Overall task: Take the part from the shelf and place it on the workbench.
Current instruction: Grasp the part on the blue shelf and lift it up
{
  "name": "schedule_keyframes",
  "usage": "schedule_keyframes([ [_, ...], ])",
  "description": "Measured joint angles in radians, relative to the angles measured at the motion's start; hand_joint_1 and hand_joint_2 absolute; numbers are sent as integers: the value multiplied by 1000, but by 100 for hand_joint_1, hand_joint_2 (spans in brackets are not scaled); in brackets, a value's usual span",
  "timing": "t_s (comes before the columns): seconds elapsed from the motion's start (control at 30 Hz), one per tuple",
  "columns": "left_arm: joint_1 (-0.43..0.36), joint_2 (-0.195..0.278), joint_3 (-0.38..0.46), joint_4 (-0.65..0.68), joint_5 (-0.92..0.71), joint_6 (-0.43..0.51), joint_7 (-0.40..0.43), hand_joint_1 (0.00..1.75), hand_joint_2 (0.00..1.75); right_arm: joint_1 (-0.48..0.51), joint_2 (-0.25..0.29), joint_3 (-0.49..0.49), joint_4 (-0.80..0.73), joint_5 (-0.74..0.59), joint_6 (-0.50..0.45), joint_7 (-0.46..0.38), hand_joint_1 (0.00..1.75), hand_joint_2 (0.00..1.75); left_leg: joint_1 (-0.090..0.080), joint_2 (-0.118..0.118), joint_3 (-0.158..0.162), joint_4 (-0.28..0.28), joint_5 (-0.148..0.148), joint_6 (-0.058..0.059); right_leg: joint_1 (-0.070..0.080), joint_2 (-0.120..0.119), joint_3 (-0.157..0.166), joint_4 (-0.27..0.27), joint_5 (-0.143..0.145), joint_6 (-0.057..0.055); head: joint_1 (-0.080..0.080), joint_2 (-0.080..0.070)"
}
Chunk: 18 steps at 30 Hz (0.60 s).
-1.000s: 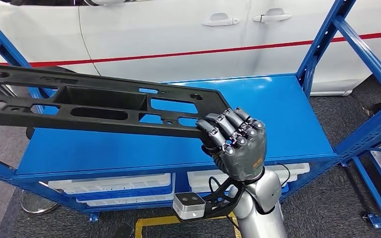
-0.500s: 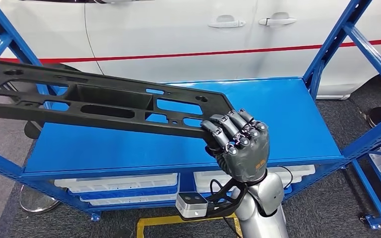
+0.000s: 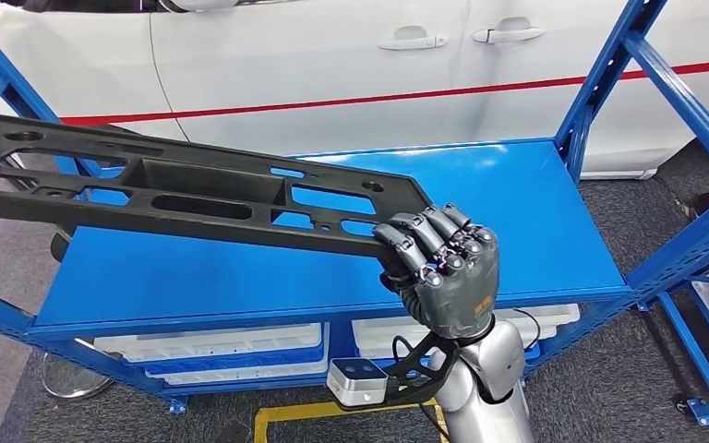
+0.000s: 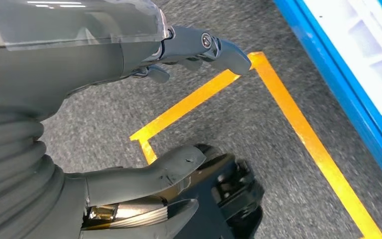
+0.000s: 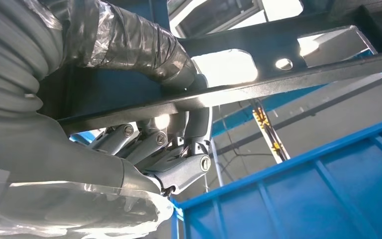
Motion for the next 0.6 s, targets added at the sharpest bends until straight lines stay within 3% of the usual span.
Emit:
schedule_keyframes([
  [0.07, -2, 0, 0, 0, 1, 3, 15, 0, 175, -4, 0, 15, 11, -24, 0, 6, 175, 175, -1, 0, 66, -137, 62, 6, 2, 1, 0, 2, 0, 2, 0, 0],
  [0.1, -4, -1, 0, 0, 2, 5, 21, 0, 175, -7, 0, 23, 15, -32, 0, 8, 175, 175, -3, -1, 88, -185, 78, 10, 3, 1, -1, 3, 0, 5, 0, 0],
  [0.23, -4, -3, 0, 0, 11, 7, 41, 0, 175, -14, -3, 51, 34, -53, 0, 12, 175, 175, -9, -2, 99, -226, 96, 32, 1, 1, -6, 1, 6, 27, 0, 0],
  [0.3, -5, -4, -1, 0, 13, 10, 51, 0, 175, -17, -4, 61, 42, -69, 0, 11, 175, 175, -6, 0, 96, -238, 109, 47, 1, 1, -19, 34, -34, 34, 0, 0],
  [0.37, -6, -5, -1, 0, 14, 11, 58, 0, 175, -20, -5, 71, 50, -87, 0, 9, 175, 175, -8, 1, 87, -241, 119, 57, 0, 1, -56, 141, -115, 37, 1, 0],
  [0.43, -5, -5, -1, 0, 14, 11, 63, 0, 175, -23, -6, 79, 59, -103, 0, 11, 175, 175, -11, 2, 72, -238, 127, 61, 0, 1, -85, 245, -166, 39, 0, 0],
  [0.47, -5, -5, -1, 0, 14, 12, 64, 0, 175, -24, -6, 83, 63, -109, 0, 13, 175, 175, -11, 2, 63, -236, 132, 60, 0, 1, -78, 253, -163, 39, 0, 0],
  [0.5, -5, -5, -1, 0, 14, 12, 66, 0, 175, -25, -6, 87, 67, -114, 0, 14, 175, 175, -11, 2, 55, -233, 137, 59, 0, 1, -53, 224, -145, 38, 0, 0],
  [0.6, -5, -5, -1, 0, 12, 15, 71, 0, 175, -30, -6, 100, 75, -127, 0, 13, 175, 175, -12, 0, 35, -224, 151, 50, 3, 2, 71, 38, -87, 30, 0, 0],
])
